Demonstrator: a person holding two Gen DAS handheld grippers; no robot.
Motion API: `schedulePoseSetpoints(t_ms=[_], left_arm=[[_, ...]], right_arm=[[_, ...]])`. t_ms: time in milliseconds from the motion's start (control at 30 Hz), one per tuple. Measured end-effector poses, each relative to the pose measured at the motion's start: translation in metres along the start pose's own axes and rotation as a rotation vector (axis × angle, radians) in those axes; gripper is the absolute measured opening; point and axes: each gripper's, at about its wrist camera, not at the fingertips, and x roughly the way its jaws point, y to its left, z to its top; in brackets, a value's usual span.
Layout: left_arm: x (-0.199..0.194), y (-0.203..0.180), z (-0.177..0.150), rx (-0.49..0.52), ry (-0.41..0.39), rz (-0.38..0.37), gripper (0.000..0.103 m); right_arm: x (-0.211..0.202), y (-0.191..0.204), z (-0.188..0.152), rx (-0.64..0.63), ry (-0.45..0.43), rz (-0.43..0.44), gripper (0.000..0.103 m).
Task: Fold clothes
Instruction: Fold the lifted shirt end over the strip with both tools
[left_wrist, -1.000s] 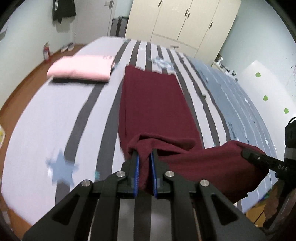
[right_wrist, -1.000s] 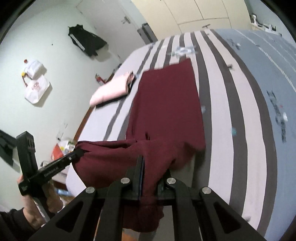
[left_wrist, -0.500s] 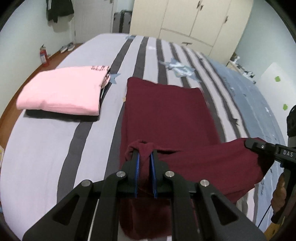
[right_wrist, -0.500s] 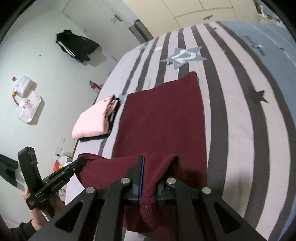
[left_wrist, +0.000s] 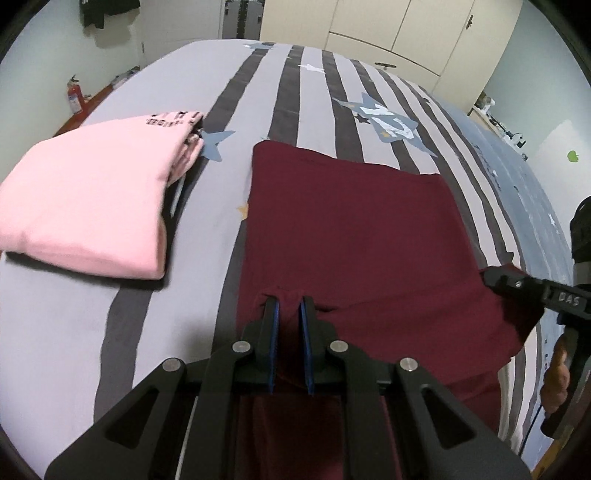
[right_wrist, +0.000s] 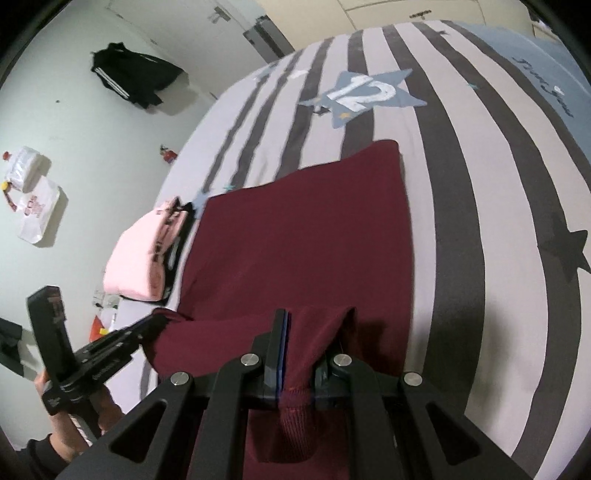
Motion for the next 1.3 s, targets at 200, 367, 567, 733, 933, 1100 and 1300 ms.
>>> schedulePoseSetpoints(t_ms=[200, 367, 567, 733, 933, 1100, 1300], left_arm=[[0.006, -0.005, 0.017, 0.038, -0.016, -0.02, 0.009], [0.028, 0.005, 0.032, -0.01, 0.031, -0.056, 0.01], [0.008, 0.018, 0.034, -0.045, -0.048, -0.061, 0.022], [-0.024, 0.021, 0.02, -0.019, -0.133, -0.033, 0.048], [-0.037, 0.002, -0.021, 0.088, -0.115, -0.07, 0.045], [-0.014, -0.021, -0.036, 0.126, -0.055, -0.117, 0.03], [0.019, -0.041, -0.028, 0.152, -0.027, -0.118, 0.023]], right_arm=[[0.004, -0.008, 0.013, 0.013, -0.029, -0.005, 0.009], [0.016, -0.013, 0.028, 0.04, -0.011, -0.026, 0.01], [0.019, -0.022, 0.028, 0.069, 0.013, -0.003, 0.019], [-0.028, -0.023, 0.011, 0.006, -0.105, -0.018, 0.061], [-0.06, -0.01, -0.027, -0.088, -0.177, -0.062, 0.061], [-0.044, 0.02, -0.057, -0.19, -0.124, -0.044, 0.06], [-0.002, 0.03, -0.042, -0.237, -0.104, -0.067, 0.055]])
